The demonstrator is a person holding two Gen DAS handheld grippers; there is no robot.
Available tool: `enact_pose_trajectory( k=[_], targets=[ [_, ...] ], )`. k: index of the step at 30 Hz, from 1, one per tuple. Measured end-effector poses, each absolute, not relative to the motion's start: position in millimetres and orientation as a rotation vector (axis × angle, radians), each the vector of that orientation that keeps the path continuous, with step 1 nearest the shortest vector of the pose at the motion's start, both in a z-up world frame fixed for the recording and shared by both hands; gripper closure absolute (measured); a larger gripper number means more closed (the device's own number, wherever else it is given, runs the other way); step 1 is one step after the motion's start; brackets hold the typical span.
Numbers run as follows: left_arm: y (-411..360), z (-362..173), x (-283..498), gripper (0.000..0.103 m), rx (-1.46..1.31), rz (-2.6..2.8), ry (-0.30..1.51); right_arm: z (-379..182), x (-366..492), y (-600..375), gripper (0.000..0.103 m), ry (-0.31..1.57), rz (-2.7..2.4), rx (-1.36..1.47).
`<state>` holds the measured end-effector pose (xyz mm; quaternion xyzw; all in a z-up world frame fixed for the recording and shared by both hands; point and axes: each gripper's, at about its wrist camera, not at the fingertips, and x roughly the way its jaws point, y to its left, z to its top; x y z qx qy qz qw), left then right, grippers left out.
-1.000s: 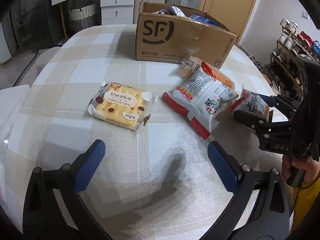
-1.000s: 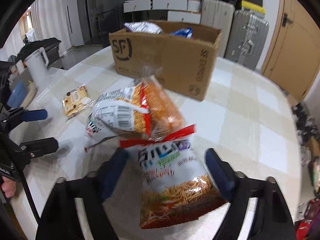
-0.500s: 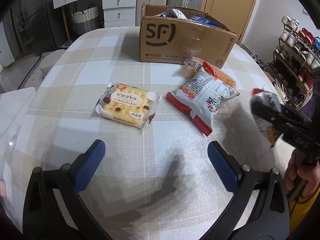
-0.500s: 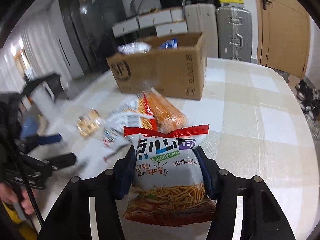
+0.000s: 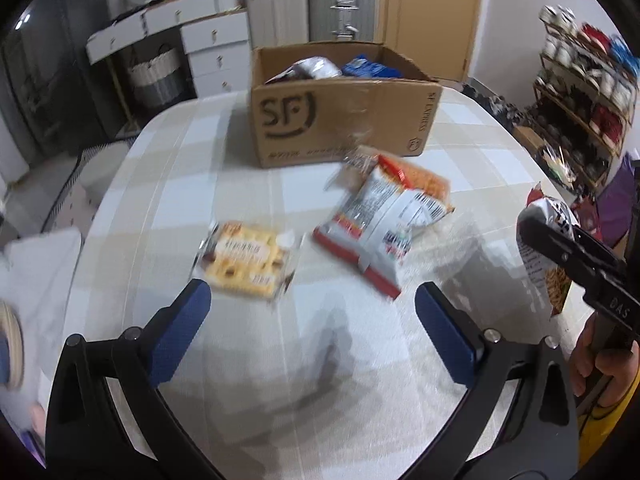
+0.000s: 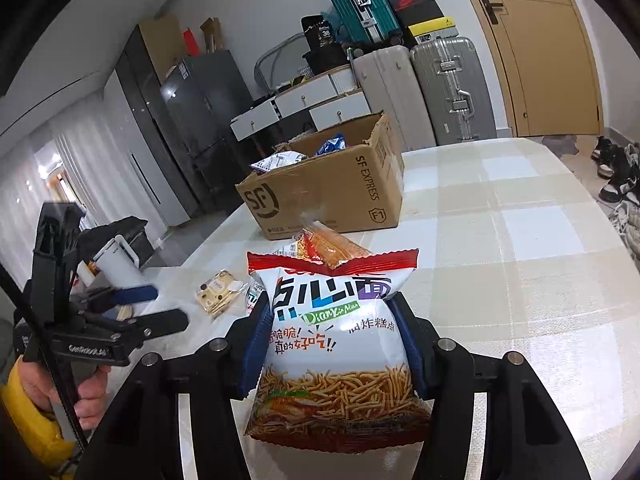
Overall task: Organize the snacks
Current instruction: 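Grasp the white-red chip bag with left tool while right tool holds noodle bag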
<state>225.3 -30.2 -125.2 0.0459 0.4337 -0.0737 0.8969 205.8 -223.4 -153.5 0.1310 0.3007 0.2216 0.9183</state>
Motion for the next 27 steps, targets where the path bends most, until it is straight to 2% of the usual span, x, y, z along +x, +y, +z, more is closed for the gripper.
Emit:
enact_pose_trajectory(
  k=[11,17,19,20,26,27],
  targets=[
    [-69.7,-147.0,295.2,0.002,0.194,-0.310,0.967,-151.6,200.5,-232.1,0.046,0.590,0.452,0.294],
    [-79.2,-163.7,301.5,0.009,0.258,-0.362,0.994,-148.2,196.4,-235.3,0.046,0.571,0.447,0.299],
    [-82.0,-169.6,302.2,0.020,0.292,-0.356,0.986,-145.3,193.3,-238.7,0.046,0.547,0.444,0.311],
    [-82.9,-173.2,302.8,0.029,0.300,-0.354,0.995,-144.7,192.4,-240.7,0.046,0.540,0.445,0.320],
    [-82.2,-174.0,300.4,0.050,0.262,-0.364,0.983,-148.1,196.8,-241.8,0.045,0.567,0.441,0.338],
    [-78.7,-171.3,298.8,0.051,0.238,-0.358,0.976,-148.1,197.5,-241.8,0.045,0.566,0.445,0.339]
  ],
)
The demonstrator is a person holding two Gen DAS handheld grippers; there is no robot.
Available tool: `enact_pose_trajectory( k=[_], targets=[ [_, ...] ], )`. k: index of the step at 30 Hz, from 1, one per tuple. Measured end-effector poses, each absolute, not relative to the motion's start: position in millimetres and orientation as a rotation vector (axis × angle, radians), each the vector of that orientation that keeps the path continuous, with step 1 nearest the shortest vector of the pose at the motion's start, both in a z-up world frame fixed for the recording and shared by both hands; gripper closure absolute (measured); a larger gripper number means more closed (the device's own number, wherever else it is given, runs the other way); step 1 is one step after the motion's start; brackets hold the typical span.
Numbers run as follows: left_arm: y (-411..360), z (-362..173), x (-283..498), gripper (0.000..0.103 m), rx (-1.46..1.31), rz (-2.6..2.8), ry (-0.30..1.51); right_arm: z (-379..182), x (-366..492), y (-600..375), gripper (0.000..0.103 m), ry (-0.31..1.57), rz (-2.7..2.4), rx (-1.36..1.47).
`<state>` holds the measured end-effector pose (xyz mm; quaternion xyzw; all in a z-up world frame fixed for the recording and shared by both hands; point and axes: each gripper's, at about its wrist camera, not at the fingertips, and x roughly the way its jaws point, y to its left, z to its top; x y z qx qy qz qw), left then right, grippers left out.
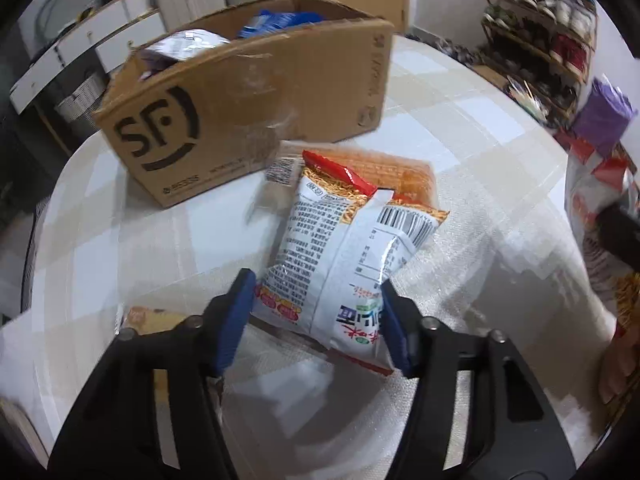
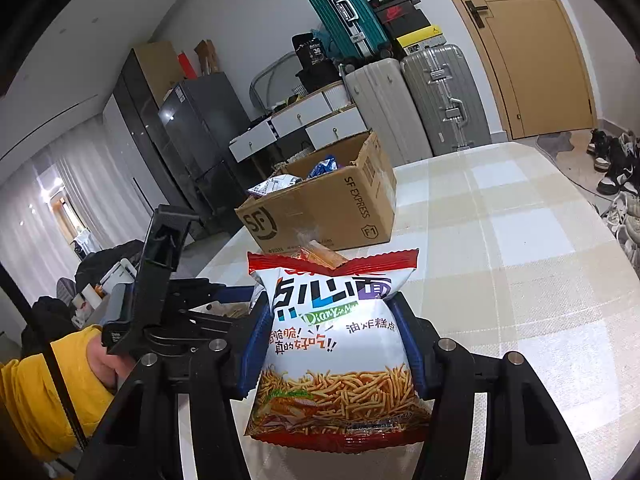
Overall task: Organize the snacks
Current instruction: 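Grasp the white-red chip bag with left tool while right tool holds noodle bag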
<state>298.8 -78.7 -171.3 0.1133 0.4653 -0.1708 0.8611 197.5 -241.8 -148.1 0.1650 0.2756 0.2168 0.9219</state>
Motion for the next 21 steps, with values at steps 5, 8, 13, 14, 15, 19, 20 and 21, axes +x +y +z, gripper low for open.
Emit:
enact_pose_trajectory(
  k=[5,8,13,14,15,19,20,21],
  targets=[
    [-62.2,-156.0,281.5,0.053,0.183,-0.353,0.953,-151.1,198.7,-242.0,0.045,0.573,0.438,0.332],
    [-49.2,-139.5,259.7,0.053,0.148,-0.346,0.920,-151.4,199.0,-243.2,0.045,0.572,0.434,0.341],
    [-26.5,-113.3,222.4,0.053,0.079,-0.298,0.881,-146.4,193.3,-236.4,0.045,0.539,0.423,0.301],
    [-21.8,-107.5,214.2,0.053,0.058,-0.299,0.867,-144.8,191.8,-233.2,0.045,0.534,0.431,0.288],
    [-15.3,-100.4,203.8,0.053,0.038,-0.303,0.850,-141.9,189.5,-230.2,0.045,0.525,0.444,0.276],
    [-1.2,-79.8,172.7,0.053,0.011,-0.270,0.791,-129.4,177.5,-220.8,0.045,0.514,0.487,0.284],
    [3.4,-75.5,167.4,0.053,-0.013,-0.273,0.786,-125.0,172.8,-217.6,0.045,0.510,0.489,0.283],
    [8.7,-70.9,160.6,0.053,-0.041,-0.275,0.782,-119.7,166.8,-213.8,0.045,0.503,0.496,0.288]
  ],
)
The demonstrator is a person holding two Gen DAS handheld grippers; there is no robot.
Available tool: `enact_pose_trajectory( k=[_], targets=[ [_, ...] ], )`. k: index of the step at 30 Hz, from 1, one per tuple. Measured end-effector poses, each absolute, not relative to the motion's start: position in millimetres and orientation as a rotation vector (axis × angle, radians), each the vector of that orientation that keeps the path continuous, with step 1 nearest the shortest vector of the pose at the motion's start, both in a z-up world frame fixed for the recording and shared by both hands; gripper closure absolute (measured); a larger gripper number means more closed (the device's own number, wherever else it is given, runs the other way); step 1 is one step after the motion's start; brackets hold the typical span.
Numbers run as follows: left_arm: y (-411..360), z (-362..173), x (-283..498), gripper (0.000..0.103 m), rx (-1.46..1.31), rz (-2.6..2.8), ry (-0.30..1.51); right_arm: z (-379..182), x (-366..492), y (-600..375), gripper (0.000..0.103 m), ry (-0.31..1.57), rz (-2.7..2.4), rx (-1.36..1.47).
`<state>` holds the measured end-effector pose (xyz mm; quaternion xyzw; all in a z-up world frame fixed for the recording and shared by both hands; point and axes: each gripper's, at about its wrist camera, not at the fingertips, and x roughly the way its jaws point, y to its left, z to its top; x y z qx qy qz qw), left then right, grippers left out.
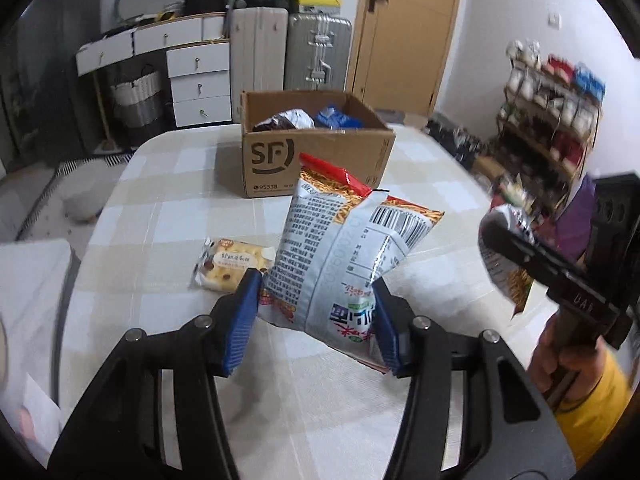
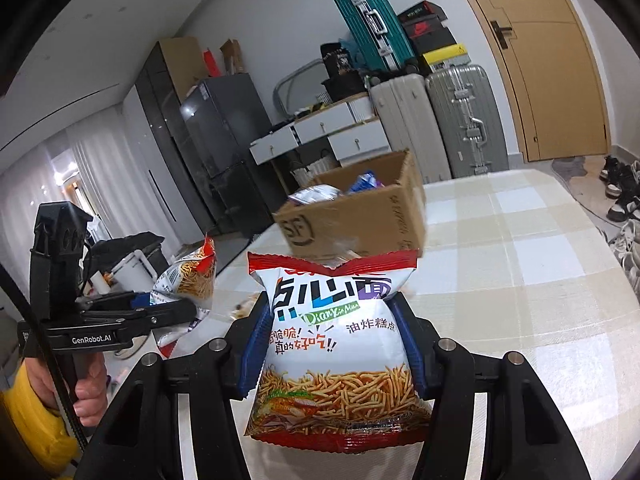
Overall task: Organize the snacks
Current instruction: 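Grasp the white-red chip bag with left tool while right tool holds noodle bag, then carry both held bags up and over the SF box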
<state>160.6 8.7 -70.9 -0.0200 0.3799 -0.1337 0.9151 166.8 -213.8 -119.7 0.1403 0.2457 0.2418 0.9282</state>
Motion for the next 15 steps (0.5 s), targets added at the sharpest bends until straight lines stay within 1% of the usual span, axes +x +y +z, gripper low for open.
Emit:
enact_pose_trajectory(
  k=[8,15],
  targets=[
    [38.9,-41.6,109.2,0.053,-0.136,-0.258,0.726,-73.6,125.4,-184.2,0.045,0.459,0.562,0.267],
    [55.3,-30.7,69.1,0.053,-0.170,-0.288,0.699,-42.6,92.1,-174.5,0.045,0.419,0.617,0.347]
  ],
)
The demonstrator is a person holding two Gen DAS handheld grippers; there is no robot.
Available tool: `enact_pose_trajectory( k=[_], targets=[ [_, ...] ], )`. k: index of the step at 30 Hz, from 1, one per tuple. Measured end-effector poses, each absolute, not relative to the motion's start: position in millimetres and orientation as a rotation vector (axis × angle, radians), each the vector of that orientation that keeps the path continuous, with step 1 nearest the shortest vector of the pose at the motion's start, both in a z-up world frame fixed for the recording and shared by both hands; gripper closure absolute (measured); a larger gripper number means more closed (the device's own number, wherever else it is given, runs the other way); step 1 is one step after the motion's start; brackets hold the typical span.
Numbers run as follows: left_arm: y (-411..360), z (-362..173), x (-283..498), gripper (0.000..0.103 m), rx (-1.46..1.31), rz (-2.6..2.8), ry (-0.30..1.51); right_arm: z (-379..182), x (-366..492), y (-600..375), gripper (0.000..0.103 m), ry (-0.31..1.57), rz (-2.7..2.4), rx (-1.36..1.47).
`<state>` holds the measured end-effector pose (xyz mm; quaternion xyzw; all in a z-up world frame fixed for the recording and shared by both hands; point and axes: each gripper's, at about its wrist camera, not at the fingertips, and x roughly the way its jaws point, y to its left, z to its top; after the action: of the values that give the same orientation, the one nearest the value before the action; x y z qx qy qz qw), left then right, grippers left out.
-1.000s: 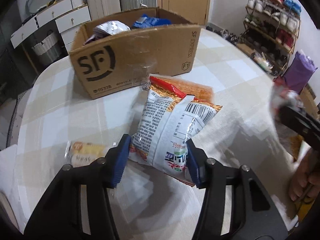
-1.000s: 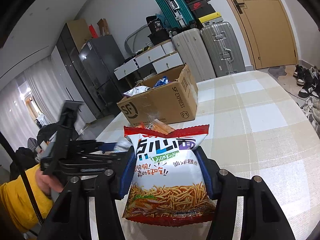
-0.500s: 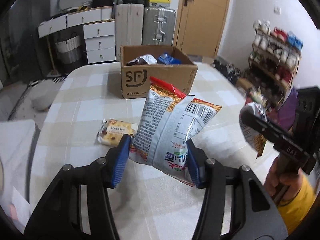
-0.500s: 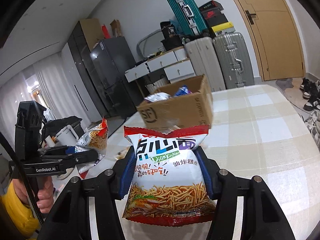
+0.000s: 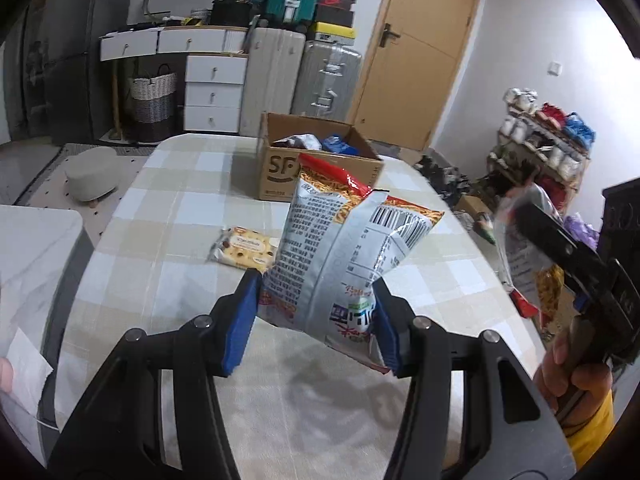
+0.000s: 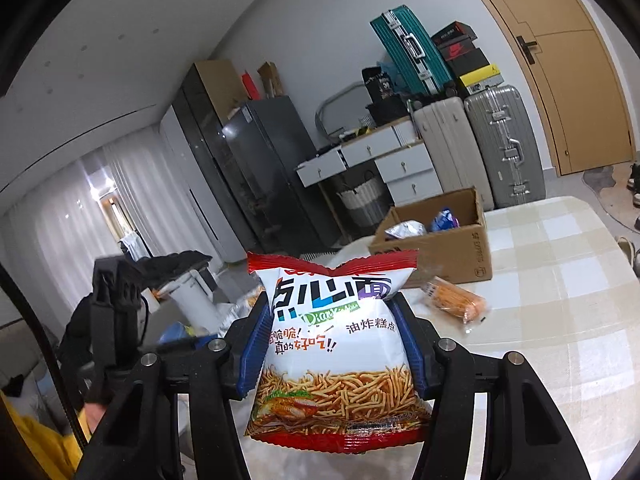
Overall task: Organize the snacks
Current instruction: 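Carry both held bags up and over the SF box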
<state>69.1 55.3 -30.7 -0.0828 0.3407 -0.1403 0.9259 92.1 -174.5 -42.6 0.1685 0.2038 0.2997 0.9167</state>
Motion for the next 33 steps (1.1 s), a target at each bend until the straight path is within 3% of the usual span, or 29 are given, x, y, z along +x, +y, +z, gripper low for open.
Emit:
enact_pose_trajectory(
  k=[18,33],
  targets=[
    [75.6,14.6,16.1,0.053,-0.193,-0.307,0.625,-6.6,55.9,-165.4,0.045,0.373,0.604,0.303],
    [59.7,58.0,96.0,0.053,-0.161,-0.319,0.631,31.7,126.1,-190.5,0.045,0.374,0.603,0.313]
  ],
)
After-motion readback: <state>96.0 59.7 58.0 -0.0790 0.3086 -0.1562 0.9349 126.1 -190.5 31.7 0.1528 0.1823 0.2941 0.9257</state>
